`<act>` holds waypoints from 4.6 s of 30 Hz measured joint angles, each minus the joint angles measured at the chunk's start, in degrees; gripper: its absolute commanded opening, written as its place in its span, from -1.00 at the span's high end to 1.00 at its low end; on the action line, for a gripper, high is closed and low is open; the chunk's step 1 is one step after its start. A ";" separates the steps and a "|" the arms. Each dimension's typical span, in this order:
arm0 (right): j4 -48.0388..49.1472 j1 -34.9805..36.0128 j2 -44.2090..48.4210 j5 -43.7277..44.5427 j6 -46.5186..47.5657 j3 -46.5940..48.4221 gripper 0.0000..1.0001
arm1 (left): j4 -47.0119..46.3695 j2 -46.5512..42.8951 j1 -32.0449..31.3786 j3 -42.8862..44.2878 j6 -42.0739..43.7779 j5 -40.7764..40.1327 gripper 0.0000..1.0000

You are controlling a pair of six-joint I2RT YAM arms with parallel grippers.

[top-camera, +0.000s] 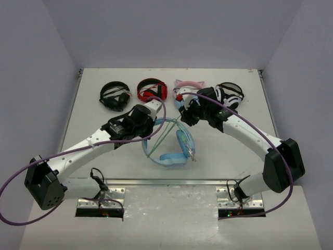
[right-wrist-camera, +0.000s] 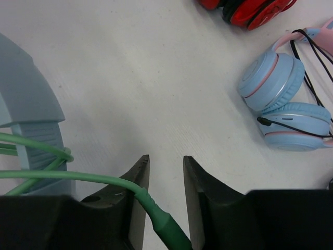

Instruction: Wrap the headphones

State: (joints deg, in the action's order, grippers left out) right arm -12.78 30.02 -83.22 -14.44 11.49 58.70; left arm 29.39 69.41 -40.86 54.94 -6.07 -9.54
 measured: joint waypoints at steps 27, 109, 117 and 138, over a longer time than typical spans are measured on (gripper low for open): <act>5.77 -14.32 1.11 0.13 -19.41 -8.11 -0.98 | -2.40 2.16 18.95 0.63 5.88 16.72 0.99; 12.61 -6.99 26.71 -23.69 -35.80 -27.19 -0.98 | -19.69 36.37 49.09 4.48 57.33 10.25 0.81; 12.83 -6.97 27.36 -23.71 -35.98 -27.26 -0.98 | -20.11 34.29 49.07 2.25 57.40 11.17 0.33; 14.16 -6.56 27.36 -24.70 -37.00 -27.98 -0.98 | -19.10 26.95 49.07 -0.57 51.89 8.41 0.06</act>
State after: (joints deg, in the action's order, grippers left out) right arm 1.39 23.46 -55.86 -39.13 -25.52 30.72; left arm 10.28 96.36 8.21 54.37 45.82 -1.13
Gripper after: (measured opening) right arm 0.992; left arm 0.467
